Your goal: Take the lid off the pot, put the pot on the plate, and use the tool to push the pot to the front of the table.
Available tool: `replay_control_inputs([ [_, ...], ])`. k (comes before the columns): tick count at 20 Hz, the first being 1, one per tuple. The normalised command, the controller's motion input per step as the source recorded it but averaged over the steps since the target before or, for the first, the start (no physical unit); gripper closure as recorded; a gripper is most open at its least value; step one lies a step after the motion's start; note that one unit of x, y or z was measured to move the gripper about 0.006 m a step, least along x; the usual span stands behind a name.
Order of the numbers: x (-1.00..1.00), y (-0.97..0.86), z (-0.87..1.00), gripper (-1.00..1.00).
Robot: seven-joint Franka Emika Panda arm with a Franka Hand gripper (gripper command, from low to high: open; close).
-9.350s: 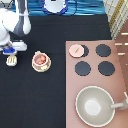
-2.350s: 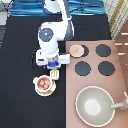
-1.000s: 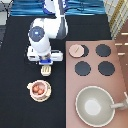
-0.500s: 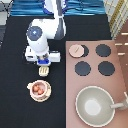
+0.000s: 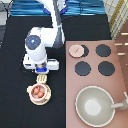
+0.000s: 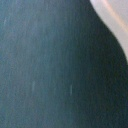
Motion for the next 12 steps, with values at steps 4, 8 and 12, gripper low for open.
replay_control_inputs([
  [4, 1.0, -0.06, 0.1, 1.0],
  [8, 1.0, -0.04, 0.33, 1.0],
  [12, 1.0, 0.0, 0.41, 1.0],
])
